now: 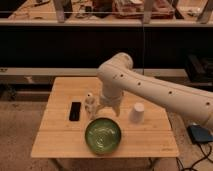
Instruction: Move the arm in a circular motion
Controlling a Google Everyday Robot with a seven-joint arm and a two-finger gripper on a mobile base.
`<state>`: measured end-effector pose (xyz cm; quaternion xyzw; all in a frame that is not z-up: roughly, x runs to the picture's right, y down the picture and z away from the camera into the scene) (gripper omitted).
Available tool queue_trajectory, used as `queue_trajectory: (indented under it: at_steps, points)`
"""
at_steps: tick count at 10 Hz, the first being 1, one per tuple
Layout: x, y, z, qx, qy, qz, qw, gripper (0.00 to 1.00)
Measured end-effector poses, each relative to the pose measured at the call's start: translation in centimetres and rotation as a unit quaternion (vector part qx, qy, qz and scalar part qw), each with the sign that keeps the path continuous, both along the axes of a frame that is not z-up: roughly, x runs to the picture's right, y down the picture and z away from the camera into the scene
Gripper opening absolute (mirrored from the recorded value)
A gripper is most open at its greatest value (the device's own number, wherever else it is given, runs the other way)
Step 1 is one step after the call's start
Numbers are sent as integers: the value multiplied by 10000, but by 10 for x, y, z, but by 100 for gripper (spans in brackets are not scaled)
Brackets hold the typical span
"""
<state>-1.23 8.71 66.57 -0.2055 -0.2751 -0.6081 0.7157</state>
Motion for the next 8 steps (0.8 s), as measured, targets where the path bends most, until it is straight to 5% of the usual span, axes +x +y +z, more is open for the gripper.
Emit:
queue_trajectory:
  at_steps: [2,3,5,8]
  points:
    - [-16,-30,31,177,-223,120,9995,60]
    - [-2,-58,65,370,-176,312,9987,60]
    - [61,-105,125,702,188,729,9947,60]
    - [145,-137,158,935,794,1211,9850,60]
